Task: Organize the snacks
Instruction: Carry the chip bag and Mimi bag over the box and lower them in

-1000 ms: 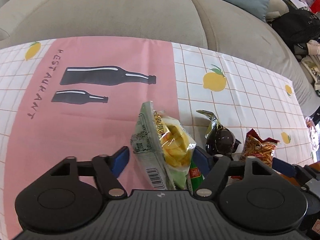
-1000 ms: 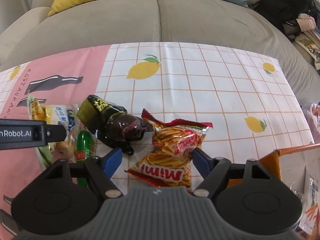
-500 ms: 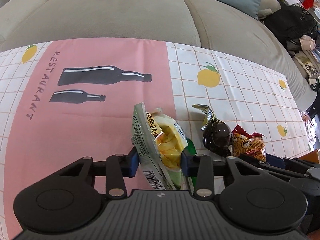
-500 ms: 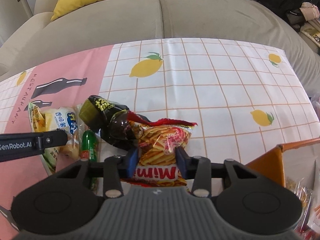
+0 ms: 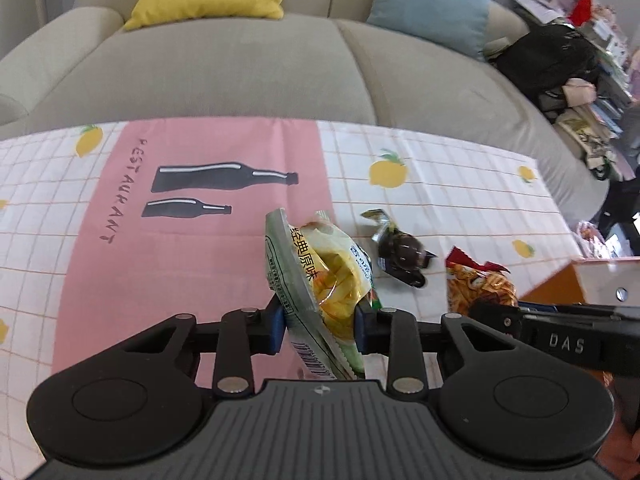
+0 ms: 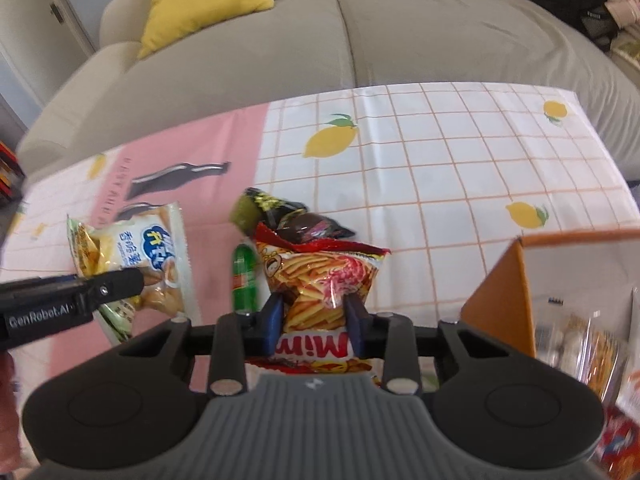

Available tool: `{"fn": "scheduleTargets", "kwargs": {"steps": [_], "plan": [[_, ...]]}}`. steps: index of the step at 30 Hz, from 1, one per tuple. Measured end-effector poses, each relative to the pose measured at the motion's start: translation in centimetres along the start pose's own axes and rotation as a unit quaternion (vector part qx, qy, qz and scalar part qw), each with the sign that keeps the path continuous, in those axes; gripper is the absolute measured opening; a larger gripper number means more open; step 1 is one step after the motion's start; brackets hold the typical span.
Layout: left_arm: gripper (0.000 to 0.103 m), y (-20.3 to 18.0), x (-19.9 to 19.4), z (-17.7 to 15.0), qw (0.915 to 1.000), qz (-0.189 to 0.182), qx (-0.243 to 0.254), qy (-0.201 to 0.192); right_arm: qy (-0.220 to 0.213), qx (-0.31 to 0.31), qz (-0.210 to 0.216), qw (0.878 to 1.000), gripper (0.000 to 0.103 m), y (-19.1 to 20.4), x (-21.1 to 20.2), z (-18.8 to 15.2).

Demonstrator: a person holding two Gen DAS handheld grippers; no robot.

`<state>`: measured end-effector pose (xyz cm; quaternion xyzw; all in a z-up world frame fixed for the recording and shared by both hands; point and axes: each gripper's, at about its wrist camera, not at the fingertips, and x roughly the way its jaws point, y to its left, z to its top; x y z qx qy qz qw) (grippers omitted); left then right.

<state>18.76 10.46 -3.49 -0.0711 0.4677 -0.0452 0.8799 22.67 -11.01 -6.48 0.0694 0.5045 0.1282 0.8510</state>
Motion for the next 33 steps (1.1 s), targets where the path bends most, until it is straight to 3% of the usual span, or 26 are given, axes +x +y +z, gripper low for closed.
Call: {"fn": "scheduleTargets", "kwargs": {"steps": [7, 17, 22, 27, 33], "plan": [[0.035, -2.7, -5.6, -1.2, 0.9992, -0.019, 0.031, -0.015, -0.012, 0.020, 0.052, 0.998, 0.029, -0.4, -5.3, -1.5], [0.035, -9.4, -10.7, -1.6, 0.9931, -0.081, 0.078, -0.032, -0.054, 0.017, 0.067, 0.996, 0.029, -3.9, -13.7, -3.4], [0.035, -14.6, -11.4, -1.0, 0.9850, -0.117, 0.120, -0.040, -0.073, 0.004, 0.044, 0.996, 0.029, -7.1, -17.5, -3.8], [0.035, -19.9, -9.6, -0.3, 0.9761, -0.146, 0.159, -0.024, -0.077, -0.028, -0.002, 0.997, 0.029, -11.0, -20.2, -3.5], [0.035, -25.6, -6.5, -0.6, 0.9645, -0.171, 0.201, 0.002, -0.047, -0.045, -0.062, 0.996, 0.029, -16.5, -20.3, -3.0]]}}
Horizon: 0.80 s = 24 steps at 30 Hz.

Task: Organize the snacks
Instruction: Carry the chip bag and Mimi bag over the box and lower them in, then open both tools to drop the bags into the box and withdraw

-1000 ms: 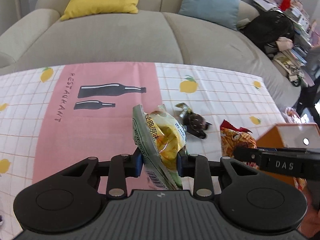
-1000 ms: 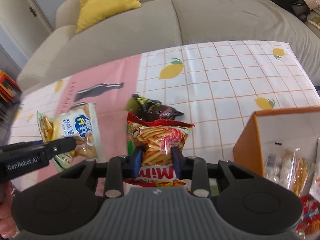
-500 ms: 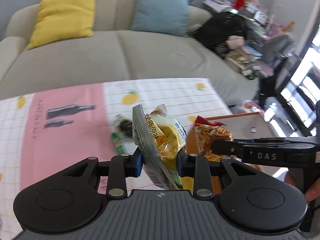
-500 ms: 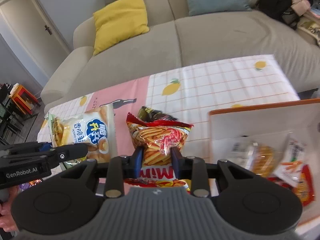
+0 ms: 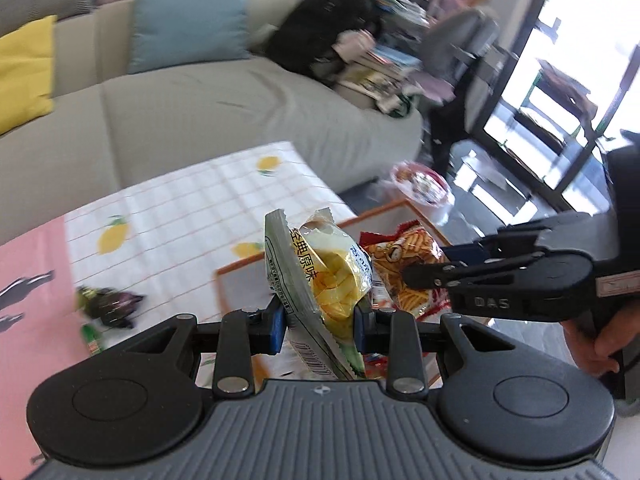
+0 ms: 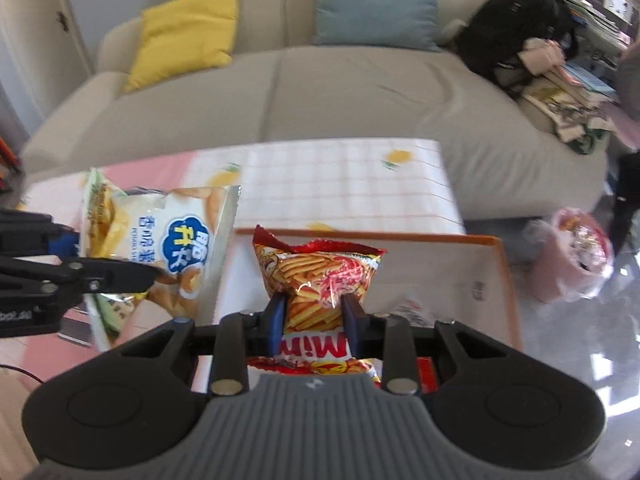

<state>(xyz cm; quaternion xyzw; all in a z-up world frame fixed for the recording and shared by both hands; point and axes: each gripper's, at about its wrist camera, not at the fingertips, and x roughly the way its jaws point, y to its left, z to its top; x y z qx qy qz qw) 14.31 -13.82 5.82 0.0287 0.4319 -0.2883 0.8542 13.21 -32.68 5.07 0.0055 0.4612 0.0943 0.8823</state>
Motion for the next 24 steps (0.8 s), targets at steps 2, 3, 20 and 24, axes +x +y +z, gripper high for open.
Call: {"fn": "scheduleTargets", "kwargs": {"steps": [2, 3, 20, 24], "plan": [[0.035, -1.0, 2.0, 0.5, 0.9999, -0.007, 0.009, 0.011, 0.015, -0.012, -0.022, 1.000, 0.029, -1.6, 1.1, 0.0], [0.035, -1.5, 3.1, 0.7, 0.9997, -0.010, 0.012, 0.019, 0.022, -0.016, -0.033, 0.999, 0.029, -2.4, 1.6, -0.2], [0.035, -2.1, 15.7, 0.1, 0.9922, -0.006, 0.010, 0.125, 0.131, -0.060, -0.071, 0.987, 0.029, -7.3, 11.8, -2.8], [0.036, -2.0, 16.7, 0.0, 0.9910, 0.002, 0.008, 0.134, 0.144, -0.062, -0.075, 0.985, 0.029, -7.2, 13.1, -3.1]]}}
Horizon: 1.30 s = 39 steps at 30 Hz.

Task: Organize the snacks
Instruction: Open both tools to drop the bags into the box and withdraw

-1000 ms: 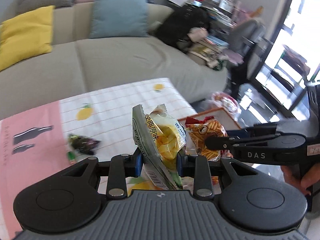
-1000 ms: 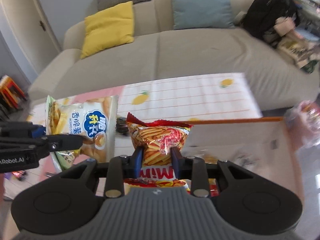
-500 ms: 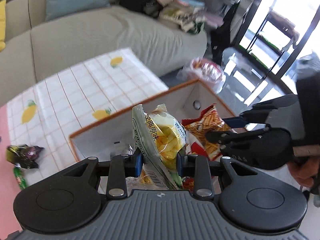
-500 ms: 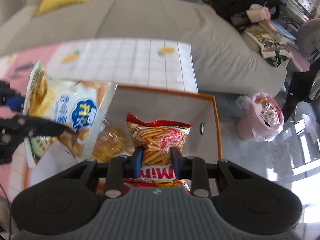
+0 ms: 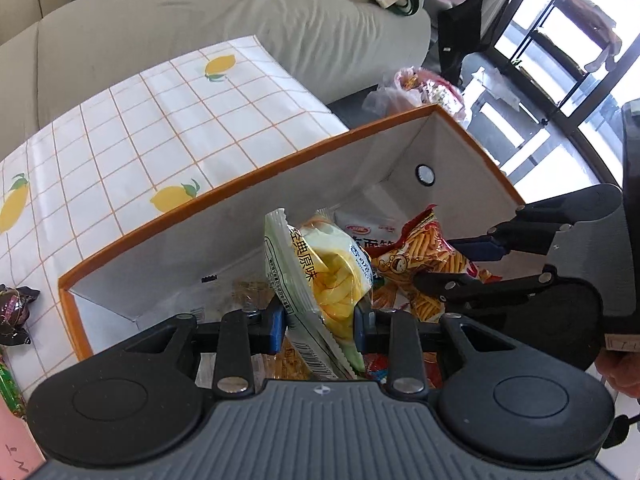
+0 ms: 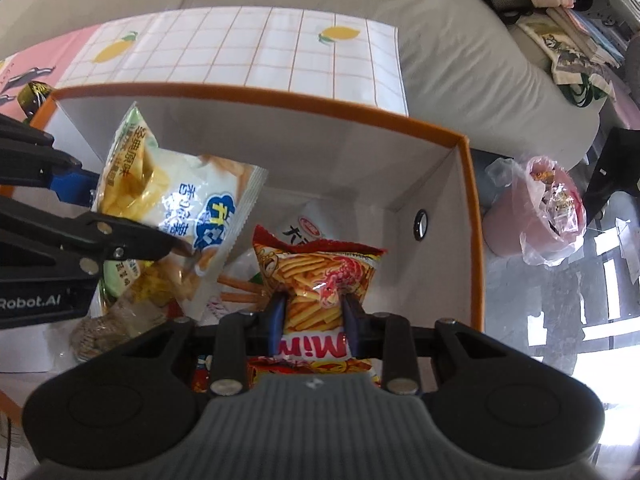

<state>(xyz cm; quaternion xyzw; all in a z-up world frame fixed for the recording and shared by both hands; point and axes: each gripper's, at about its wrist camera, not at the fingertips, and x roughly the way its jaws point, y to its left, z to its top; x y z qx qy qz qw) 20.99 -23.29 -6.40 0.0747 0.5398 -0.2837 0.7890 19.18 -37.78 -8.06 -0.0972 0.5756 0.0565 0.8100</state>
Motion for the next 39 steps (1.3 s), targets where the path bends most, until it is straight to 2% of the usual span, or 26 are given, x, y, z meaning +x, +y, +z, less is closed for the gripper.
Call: {"fn": "scheduleTargets", "kwargs": {"steps": [9, 10, 12, 15, 16, 20, 21, 25, 32, 39], "plan": [[0.039, 0.0, -0.2, 0.3, 0.9999, 0.001, -0.015, 0.003, 0.003, -0.004, -0.013, 1.000, 0.030, 0.0, 0.7, 0.4], [0.046, 0.0, -0.3, 0.4, 0.9999, 0.003, -0.015, 0.001, 0.002, -0.002, -0.016, 1.000, 0.032, 0.1, 0.7, 0.4], [0.054, 0.1, -0.7, 0.4, 0.9999, 0.008, -0.013, -0.005, -0.001, 0.002, -0.020, 1.000, 0.040, 0.1, 0.4, 0.4], [0.063, 0.2, -1.8, 0.5, 0.9999, 0.002, -0.010, -0.013, -0.004, 0.005, -0.021, 1.000, 0.046, 0.3, 0.0, 0.3], [0.064, 0.2, -2.2, 0.4, 0.9998, 0.004, -0.008, -0.017, -0.005, 0.005, -0.023, 1.000, 0.051, 0.4, -0.2, 0.3], [0.065, -0.1, -4.1, 0.1, 0.9994, 0.012, 0.007, -0.032, -0.022, 0.012, -0.027, 0.999, 0.075, 0.9, -1.5, 0.2], [0.065, -0.1, -4.7, -0.1, 0.9992, 0.014, 0.013, -0.036, -0.026, 0.015, -0.027, 0.999, 0.076, 1.0, -1.8, 0.2], [0.065, 0.2, -7.1, -0.8, 0.9977, 0.029, 0.029, -0.054, -0.045, 0.020, -0.023, 0.999, 0.078, 2.0, -3.6, -0.1], [0.065, 2.0, -11.8, -2.3, 0.9960, 0.034, 0.022, -0.080, -0.085, 0.031, -0.014, 0.996, 0.084, 4.2, -7.1, -0.2], [0.065, 4.8, -16.3, -4.3, 0.9927, 0.061, 0.015, -0.103, -0.135, 0.049, 0.028, 0.989, 0.088, 7.0, -10.8, 0.1]]}}
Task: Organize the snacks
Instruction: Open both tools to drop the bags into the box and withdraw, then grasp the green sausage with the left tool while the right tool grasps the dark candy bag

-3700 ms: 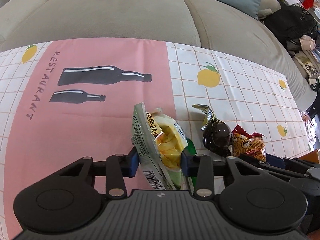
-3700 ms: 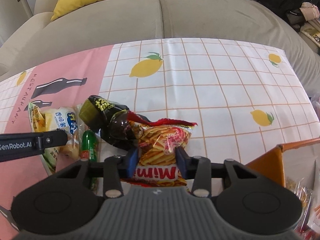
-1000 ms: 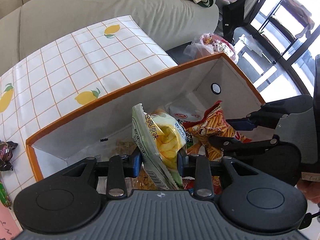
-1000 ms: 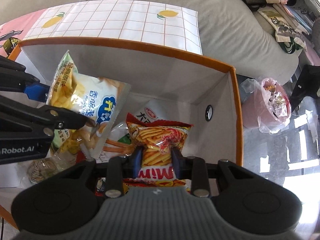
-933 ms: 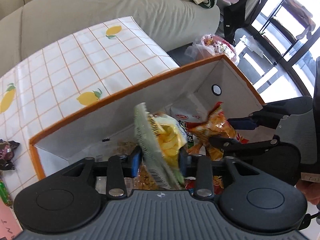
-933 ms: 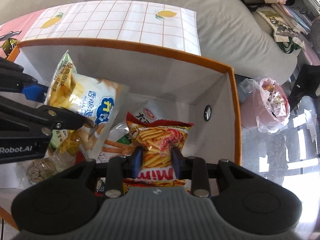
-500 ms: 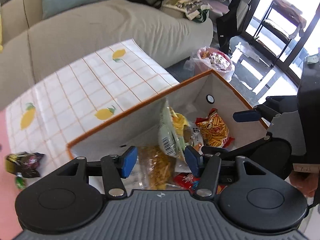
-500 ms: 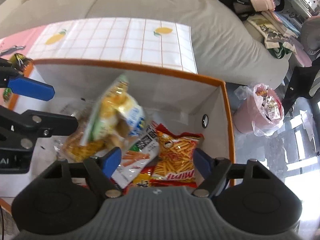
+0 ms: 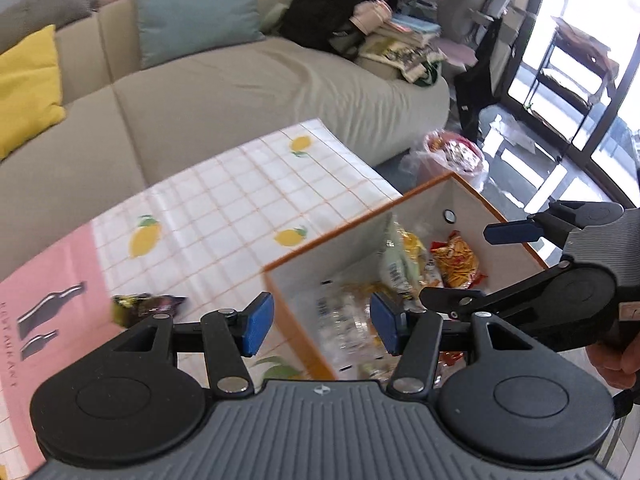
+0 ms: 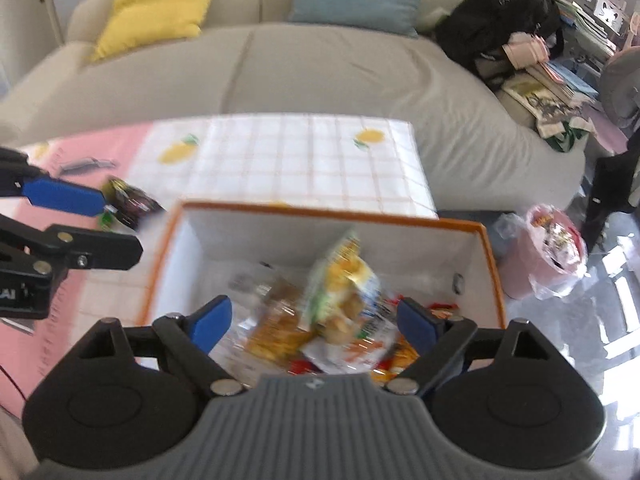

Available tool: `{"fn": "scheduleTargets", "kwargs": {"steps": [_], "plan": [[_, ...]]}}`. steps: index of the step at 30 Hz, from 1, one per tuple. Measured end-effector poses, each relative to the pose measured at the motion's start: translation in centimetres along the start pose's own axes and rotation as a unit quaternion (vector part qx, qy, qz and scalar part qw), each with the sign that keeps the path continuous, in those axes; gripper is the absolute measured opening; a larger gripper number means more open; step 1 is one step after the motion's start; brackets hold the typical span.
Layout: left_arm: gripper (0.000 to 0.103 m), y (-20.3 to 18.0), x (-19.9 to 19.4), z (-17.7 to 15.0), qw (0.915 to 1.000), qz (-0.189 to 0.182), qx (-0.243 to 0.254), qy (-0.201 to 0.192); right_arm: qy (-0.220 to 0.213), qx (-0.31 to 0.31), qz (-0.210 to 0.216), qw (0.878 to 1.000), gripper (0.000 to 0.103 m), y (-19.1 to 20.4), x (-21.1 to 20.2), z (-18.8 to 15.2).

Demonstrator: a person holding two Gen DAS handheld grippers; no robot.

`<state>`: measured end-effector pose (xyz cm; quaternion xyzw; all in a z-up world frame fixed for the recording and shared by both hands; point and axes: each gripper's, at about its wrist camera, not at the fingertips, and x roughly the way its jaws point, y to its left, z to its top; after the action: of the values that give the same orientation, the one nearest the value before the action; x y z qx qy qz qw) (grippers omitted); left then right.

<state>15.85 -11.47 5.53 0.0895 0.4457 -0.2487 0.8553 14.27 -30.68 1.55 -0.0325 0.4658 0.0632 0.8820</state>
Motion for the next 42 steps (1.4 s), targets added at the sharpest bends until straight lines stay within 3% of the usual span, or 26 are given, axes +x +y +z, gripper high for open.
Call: {"fn": "scheduleTargets", "kwargs": {"steps": [7, 12, 17, 22, 29, 32, 42], "plan": [[0.065, 5.9, -3.4, -1.7, 0.9983, 0.049, -0.025, -0.021, -0.046, 0.023, 0.070, 0.996, 0.088, 3.7, -1.4, 1.7], [0.065, 10.5, -4.0, -3.1, 0.9951, 0.070, -0.069, -0.012, -0.070, -0.004, 0.099, 0.993, 0.078, 7.5, -0.8, 2.8], [0.065, 14.1, -2.5, -5.0, 0.9901, 0.078, -0.116, 0.003, -0.065, -0.042, 0.120, 0.990, 0.069, 11.4, 1.3, 3.9], [0.056, 17.4, 0.8, -7.2, 0.9824, 0.050, -0.177, 0.035, -0.060, -0.109, 0.111, 0.986, 0.067, 15.2, 4.1, 4.4], [0.055, 20.9, 5.4, -8.1, 0.9678, 0.023, -0.245, 0.054, -0.025, -0.157, 0.105, 0.982, 0.066, 18.2, 9.2, 5.4], [0.054, 21.4, 7.4, -8.2, 0.9658, 0.027, -0.251, 0.059, -0.009, -0.163, 0.094, 0.982, 0.066, 18.9, 11.3, 5.9], [0.035, 22.2, 12.6, -9.1, 0.9581, 0.025, -0.269, 0.096, 0.022, -0.198, 0.080, 0.977, 0.066, 21.0, 16.1, 6.6]]}}
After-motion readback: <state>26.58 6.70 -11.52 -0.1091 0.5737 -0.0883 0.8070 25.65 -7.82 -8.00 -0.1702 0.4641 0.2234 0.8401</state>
